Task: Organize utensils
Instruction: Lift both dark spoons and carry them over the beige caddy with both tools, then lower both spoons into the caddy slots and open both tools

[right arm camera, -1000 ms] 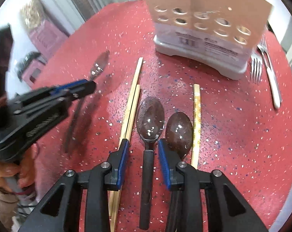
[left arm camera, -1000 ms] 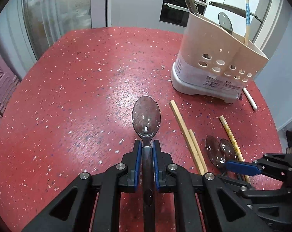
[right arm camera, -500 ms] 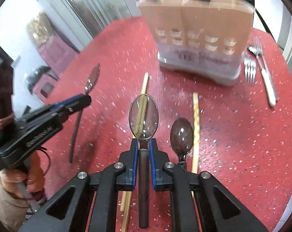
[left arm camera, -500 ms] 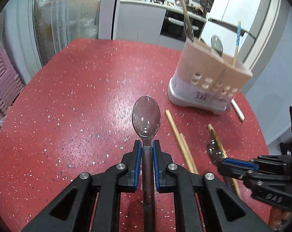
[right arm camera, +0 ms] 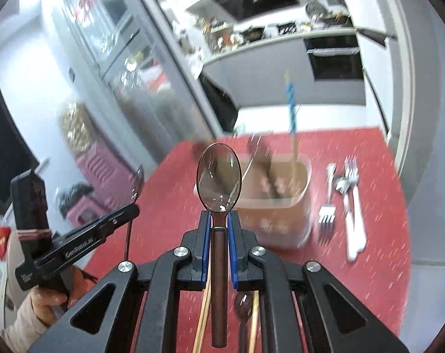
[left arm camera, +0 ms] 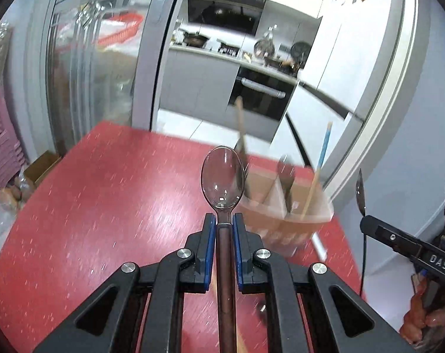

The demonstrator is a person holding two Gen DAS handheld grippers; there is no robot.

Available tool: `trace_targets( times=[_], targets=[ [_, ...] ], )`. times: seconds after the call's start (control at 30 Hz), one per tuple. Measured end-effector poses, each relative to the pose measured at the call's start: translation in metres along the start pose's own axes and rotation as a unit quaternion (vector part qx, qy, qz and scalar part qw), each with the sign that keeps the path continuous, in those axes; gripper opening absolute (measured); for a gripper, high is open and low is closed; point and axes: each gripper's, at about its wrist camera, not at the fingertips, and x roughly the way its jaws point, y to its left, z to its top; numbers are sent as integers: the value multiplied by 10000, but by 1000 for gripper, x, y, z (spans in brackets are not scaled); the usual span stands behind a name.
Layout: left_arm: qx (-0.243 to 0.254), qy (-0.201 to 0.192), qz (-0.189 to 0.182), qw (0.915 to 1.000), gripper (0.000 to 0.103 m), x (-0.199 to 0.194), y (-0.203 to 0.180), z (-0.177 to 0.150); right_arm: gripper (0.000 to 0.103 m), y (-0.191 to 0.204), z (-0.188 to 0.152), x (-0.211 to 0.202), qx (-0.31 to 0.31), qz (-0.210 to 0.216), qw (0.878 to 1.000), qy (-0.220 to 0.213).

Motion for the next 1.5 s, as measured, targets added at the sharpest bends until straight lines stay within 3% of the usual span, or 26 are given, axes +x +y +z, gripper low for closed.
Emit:
trace_targets(
  times=[0.23, 0.53, 0.97, 1.5],
  targets=[
    [-95, -450, -202, 9987, 35, 17, -21, 51, 12, -20, 62, 5, 192, -30, 9981, -582],
    [-120, -612, -277, 9977, 35, 75, -33, 78, 12, -36, 95, 41, -83, -244, 9940, -1066],
    [-6, -897, -328, 9954, 35, 124, -34, 66, 12, -48, 86, 84, -594, -368, 9912, -1121],
    [578, -815, 80, 9950, 35, 114, -49, 22, 12, -66, 55, 76, -620, -412, 9935, -862]
  ],
)
